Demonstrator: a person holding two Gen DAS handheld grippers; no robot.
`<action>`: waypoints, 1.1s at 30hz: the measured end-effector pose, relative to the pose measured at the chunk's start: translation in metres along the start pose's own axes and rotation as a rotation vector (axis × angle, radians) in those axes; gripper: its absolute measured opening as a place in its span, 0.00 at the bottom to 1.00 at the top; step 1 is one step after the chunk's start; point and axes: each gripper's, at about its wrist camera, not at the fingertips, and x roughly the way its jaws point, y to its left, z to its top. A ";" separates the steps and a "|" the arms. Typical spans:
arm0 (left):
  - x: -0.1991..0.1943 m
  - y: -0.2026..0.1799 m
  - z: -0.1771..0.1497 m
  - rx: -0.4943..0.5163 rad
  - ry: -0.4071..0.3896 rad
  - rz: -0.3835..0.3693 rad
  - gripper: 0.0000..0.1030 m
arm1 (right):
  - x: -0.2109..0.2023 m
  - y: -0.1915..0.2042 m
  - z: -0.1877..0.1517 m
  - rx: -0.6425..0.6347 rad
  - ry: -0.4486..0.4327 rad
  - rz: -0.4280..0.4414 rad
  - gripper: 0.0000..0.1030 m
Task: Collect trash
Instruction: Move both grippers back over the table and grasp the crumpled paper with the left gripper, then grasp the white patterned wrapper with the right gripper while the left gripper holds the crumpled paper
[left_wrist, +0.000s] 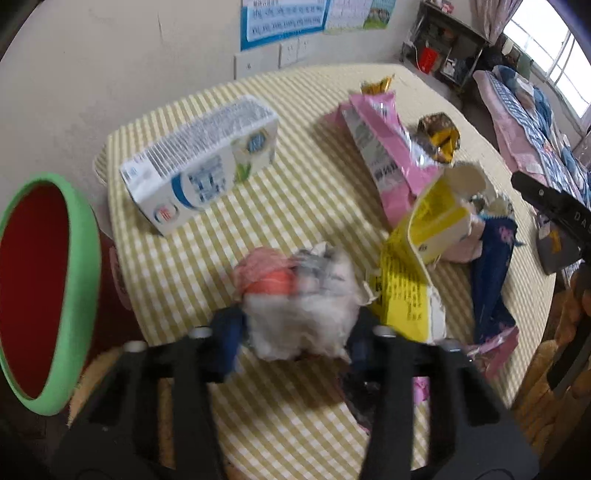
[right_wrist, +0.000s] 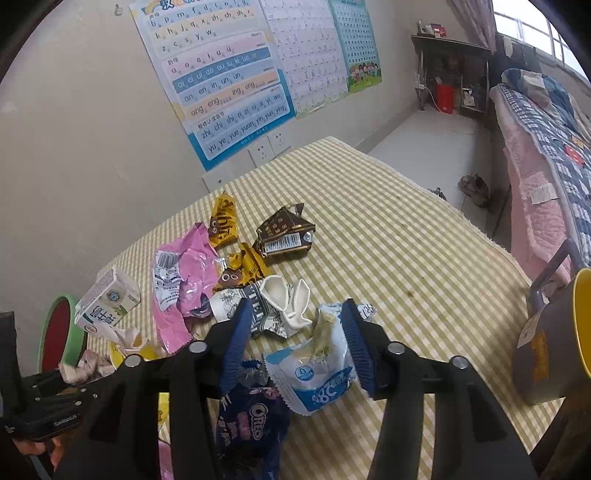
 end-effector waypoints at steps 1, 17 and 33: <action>-0.002 0.002 -0.001 -0.003 -0.011 -0.003 0.35 | 0.001 -0.001 0.000 0.004 0.004 0.003 0.53; -0.037 0.003 0.002 0.024 -0.124 0.017 0.33 | 0.049 -0.014 0.006 0.099 0.073 0.043 0.31; -0.050 0.009 0.005 0.001 -0.146 0.026 0.33 | 0.026 -0.024 0.018 0.141 -0.025 0.090 0.65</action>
